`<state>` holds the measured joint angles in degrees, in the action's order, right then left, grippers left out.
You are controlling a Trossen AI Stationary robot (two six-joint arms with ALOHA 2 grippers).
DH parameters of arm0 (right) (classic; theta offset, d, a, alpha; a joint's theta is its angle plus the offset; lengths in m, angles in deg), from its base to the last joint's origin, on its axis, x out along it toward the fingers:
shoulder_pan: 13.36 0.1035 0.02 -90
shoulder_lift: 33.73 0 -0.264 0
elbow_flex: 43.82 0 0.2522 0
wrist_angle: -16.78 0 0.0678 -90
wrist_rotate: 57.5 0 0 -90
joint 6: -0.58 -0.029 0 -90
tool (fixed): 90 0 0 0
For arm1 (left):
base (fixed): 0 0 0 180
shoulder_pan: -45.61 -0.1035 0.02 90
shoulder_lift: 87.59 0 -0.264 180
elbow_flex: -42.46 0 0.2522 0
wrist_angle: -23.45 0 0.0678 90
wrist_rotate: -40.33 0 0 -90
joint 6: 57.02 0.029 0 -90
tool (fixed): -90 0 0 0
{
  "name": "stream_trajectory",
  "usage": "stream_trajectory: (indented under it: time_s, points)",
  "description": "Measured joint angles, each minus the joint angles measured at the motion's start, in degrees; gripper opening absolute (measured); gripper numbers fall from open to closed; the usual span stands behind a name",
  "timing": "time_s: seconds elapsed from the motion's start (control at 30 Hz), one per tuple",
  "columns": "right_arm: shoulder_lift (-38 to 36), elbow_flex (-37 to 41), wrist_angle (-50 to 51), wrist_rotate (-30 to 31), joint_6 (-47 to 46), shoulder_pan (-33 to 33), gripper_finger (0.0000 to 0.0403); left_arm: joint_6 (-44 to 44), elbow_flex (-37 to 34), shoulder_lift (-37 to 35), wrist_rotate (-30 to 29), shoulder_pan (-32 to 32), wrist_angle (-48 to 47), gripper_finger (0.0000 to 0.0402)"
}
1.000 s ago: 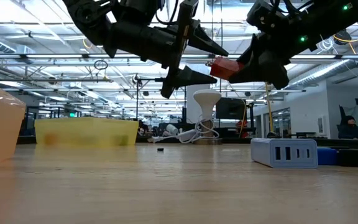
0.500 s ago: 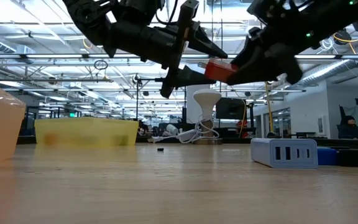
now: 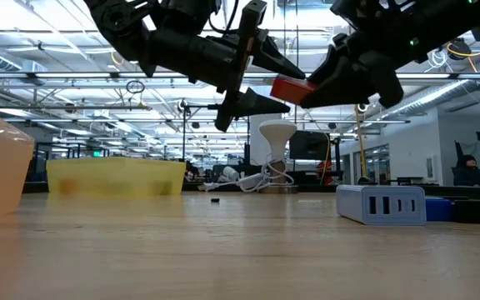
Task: Pick & Place Office items
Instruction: Put the red charger adapter into the yellow bin
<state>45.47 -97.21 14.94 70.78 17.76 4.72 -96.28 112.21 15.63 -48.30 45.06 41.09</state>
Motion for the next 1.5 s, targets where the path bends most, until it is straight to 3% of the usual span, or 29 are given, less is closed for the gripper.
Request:
stream_trajectory:
  time_s: [0.07,0.57,1.03,1.5]
  points:
    - [0.0,0.0,-0.4,2.3,0.3,0.0,0.0223,0.0,0.0,0.0,0.0,0.0,0.0,0.0264]
    - [0.0,0.0,-0.4,2.0,0.1,0.0,0.022,0.1,0.0,0.0,0.0,0.0,0.0,0.0224]
    - [0.0,0.0,-0.2,2.4,0.3,0.0,0.0217,-0.5,0.0,0.0,-1.4,0.0,0.3,0.0146]
    - [0.0,0.0,-0.4,1.9,-0.1,0.0,0.0219,2.0,0.0,0.0,-2.2,0.0,0.0,0.0205]
